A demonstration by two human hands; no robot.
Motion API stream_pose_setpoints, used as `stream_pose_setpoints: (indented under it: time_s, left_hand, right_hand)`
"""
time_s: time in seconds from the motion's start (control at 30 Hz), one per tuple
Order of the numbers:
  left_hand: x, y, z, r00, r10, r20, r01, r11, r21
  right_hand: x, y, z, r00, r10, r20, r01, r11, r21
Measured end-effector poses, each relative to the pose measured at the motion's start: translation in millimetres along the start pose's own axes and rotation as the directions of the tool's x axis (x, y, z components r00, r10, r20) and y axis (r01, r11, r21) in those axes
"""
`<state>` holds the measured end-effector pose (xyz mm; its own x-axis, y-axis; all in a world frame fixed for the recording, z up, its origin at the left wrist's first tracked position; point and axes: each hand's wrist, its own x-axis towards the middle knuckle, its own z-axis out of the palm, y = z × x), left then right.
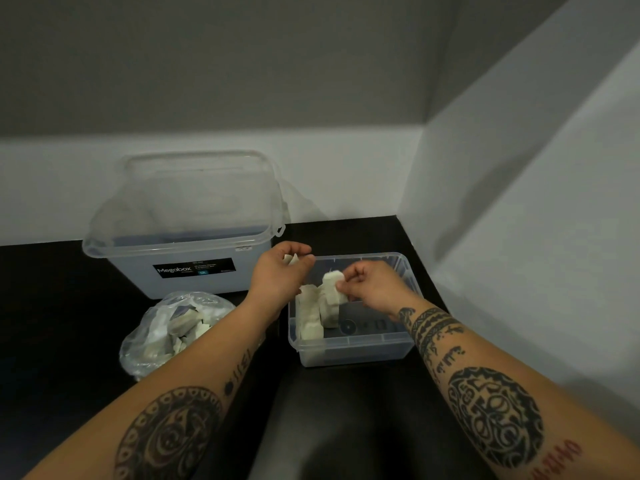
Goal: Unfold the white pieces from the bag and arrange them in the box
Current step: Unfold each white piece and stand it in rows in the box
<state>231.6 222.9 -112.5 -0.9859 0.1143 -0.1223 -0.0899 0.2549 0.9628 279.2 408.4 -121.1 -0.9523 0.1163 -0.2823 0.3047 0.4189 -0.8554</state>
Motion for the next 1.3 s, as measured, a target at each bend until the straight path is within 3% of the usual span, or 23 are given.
stream_pose_setpoints:
  time_s: [0.13, 0.3, 0.57, 1.03, 1.3]
  left_hand:
    - [4.0, -7.8, -6.2, 0.998, 0.053, -0.041, -0.045, 0.983, 0.180]
    - [7.0, -20.3, -7.7, 0.995, 0.081, -0.053, -0.052, 0.909, 0.414]
    - [5.1, -26.8, -9.2, 0.998, 0.037, -0.054, -0.012, 0.915, 0.402]
    - [0.1, -17.8, -8.2, 0.995, 0.066, -0.074, -0.030, 0.913, 0.407]
    - [-2.7, -13.1, -6.4, 0.995, 0.070, -0.073, -0.037, 0.921, 0.387]
  right_hand:
    - [10.2, 16.4, 9.8, 0.997, 0.078, 0.001, -0.075, 0.960, -0.271]
    - [18.1, 24.6, 18.5, 0.980, 0.195, 0.032, -0.171, 0.921, -0.350]
    - [26.5, 23.9, 24.9, 0.910, 0.403, 0.097, -0.364, 0.888, -0.280]
    - [32.2, 20.2, 33.0, 0.954, 0.292, 0.071, -0.203, 0.801, -0.563]
    - [34.0, 22.0, 33.3, 0.952, 0.297, 0.072, -0.209, 0.805, -0.555]
